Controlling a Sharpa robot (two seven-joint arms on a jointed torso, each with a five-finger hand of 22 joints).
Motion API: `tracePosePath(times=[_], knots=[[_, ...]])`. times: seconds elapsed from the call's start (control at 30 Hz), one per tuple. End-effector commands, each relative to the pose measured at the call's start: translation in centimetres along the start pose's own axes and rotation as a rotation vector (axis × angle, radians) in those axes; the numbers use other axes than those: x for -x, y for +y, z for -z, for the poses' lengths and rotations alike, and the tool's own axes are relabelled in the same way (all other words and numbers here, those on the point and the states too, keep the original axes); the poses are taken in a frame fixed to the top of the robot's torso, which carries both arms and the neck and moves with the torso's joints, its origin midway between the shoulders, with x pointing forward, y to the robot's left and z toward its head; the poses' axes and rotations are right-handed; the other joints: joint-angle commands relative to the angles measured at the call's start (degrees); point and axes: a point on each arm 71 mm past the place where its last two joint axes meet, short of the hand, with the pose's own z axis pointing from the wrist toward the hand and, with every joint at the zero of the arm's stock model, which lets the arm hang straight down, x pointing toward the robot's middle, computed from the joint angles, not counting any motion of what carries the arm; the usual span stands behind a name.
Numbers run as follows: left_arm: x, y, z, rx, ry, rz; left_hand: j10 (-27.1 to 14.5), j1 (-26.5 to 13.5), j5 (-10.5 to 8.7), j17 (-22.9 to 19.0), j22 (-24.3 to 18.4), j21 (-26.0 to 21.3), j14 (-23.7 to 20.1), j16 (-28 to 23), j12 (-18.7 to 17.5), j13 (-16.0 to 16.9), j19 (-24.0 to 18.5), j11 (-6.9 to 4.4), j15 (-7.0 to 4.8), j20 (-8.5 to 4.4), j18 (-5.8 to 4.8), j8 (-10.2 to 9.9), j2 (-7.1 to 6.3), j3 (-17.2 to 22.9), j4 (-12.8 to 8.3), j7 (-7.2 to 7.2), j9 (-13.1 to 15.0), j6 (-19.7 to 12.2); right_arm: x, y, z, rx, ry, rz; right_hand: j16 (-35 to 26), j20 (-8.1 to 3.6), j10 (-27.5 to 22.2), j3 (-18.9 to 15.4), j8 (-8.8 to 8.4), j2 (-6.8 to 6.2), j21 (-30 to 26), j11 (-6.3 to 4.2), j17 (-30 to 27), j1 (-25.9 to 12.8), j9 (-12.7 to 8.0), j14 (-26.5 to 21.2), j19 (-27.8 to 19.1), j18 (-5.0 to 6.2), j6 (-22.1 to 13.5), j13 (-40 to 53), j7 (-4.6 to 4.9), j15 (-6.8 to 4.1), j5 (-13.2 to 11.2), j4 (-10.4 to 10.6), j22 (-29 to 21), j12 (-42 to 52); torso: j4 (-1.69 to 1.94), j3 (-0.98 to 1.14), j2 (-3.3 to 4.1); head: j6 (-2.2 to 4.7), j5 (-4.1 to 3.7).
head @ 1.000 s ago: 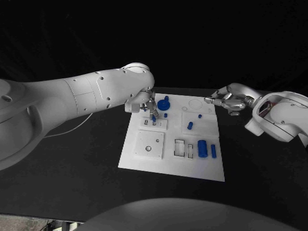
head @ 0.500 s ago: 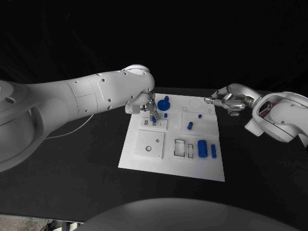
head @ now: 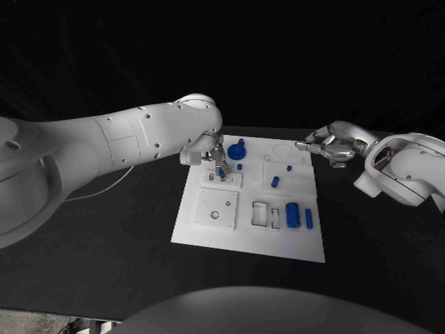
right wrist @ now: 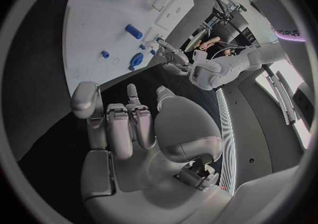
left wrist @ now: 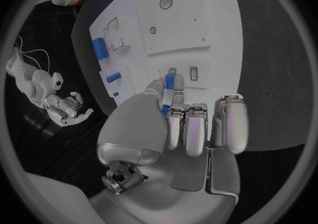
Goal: Assemble the parts on the task board
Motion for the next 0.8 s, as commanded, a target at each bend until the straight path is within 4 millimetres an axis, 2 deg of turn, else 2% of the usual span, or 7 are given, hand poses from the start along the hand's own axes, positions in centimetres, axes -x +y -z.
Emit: tracePosePath(times=[0.03,0.8], knots=[[-0.24,0.52,0.08,0.101,0.019,-0.010,5.86,-0.36,0.17,15.06,6.66,-0.29,5.92,0.14,-0.33,15.09,-0.40,0.12,-0.25,-0.02,0.30,-0.34,-0.33,0.52,0.12,-0.19,0.10,-0.15,-0.18,-0.01,-0.03,0.001,0.019,0.000,0.20,0.05,6.16,-0.31,-0.26,0.17,-0.24,0.25,15.07,0.37,-0.06,6.08,-0.39,0.42,-0.01,15.09,-0.08,0.25,-0.07,0.07,6.88,0.22,-0.02,0.00,0.00,0.01,0.10],[-0.63,0.46,-0.11,0.096,0.027,-0.012,5.86,-0.72,0.19,15.06,6.37,-0.65,5.92,0.14,-0.33,15.09,-0.72,0.18,-0.19,0.03,0.39,-0.64,-0.78,1.64,0.14,-0.12,0.35,-0.24,-0.28,-0.05,-0.05,-0.002,0.025,0.000,0.20,0.05,6.16,-0.32,-0.30,0.17,-0.39,0.24,15.07,0.43,-0.08,6.08,-0.48,0.45,0.00,15.09,-0.08,0.25,-0.04,0.02,6.85,0.22,-0.02,0.00,0.00,0.01,0.07]])
